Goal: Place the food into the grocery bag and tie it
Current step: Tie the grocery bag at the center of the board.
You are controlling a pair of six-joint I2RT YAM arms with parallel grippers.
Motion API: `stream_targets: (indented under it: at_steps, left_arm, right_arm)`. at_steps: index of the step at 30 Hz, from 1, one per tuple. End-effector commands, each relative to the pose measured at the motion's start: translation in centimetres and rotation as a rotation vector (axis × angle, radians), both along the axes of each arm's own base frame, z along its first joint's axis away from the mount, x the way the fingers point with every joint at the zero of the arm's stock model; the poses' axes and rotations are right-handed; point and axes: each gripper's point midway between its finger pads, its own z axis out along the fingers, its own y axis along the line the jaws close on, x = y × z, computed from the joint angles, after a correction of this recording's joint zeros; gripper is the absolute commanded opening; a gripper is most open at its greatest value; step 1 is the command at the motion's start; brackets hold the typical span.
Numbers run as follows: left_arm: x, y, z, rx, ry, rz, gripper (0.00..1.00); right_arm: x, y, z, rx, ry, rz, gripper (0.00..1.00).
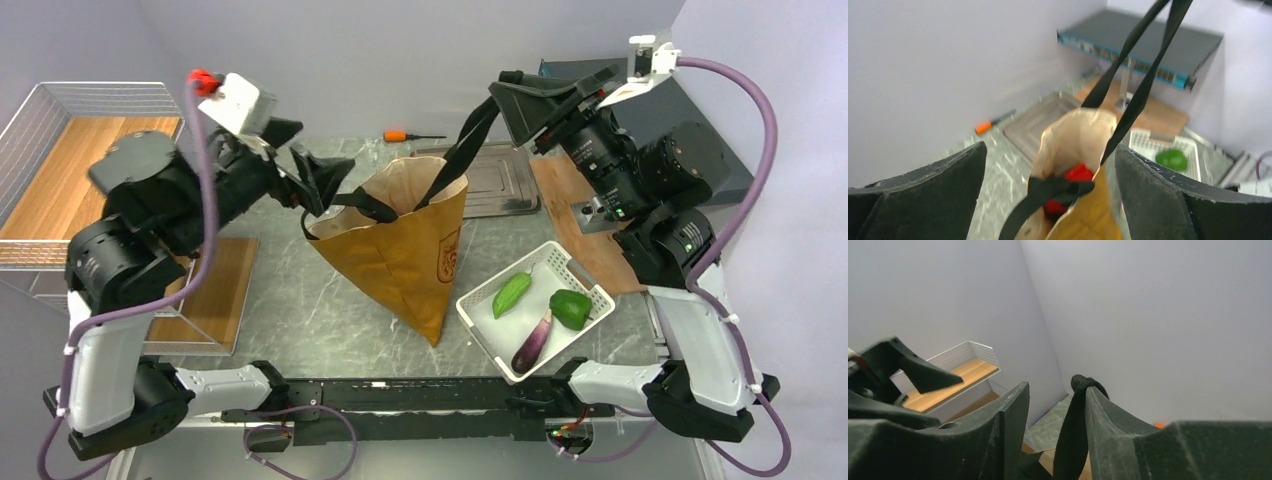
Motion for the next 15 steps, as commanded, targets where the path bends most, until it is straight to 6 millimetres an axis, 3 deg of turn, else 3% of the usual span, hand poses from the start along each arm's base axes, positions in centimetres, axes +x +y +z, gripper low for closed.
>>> stream_targets:
  at_steps: [1, 9, 15]
  left_arm:
    - [1.1, -2.2, -8.6, 0.161, 0.279, -0.116, 0.99]
    - [1.7, -1.4, -13.5, 0.171, 0.398, -0.127, 0.99]
    - [3.6, -0.3, -16.2, 0.169, 0.406, -0.114, 0.99]
  right_arm:
    - [-3.6, -4.7, 5.9, 0.148, -0.169, -0.075, 0.45]
    - [-4.4, -7.1, 7.0, 0.138, -0.19, -0.159, 0.41]
    - [-4.5, -7.4, 6.6, 0.148, -0.179, -0.165, 0.4]
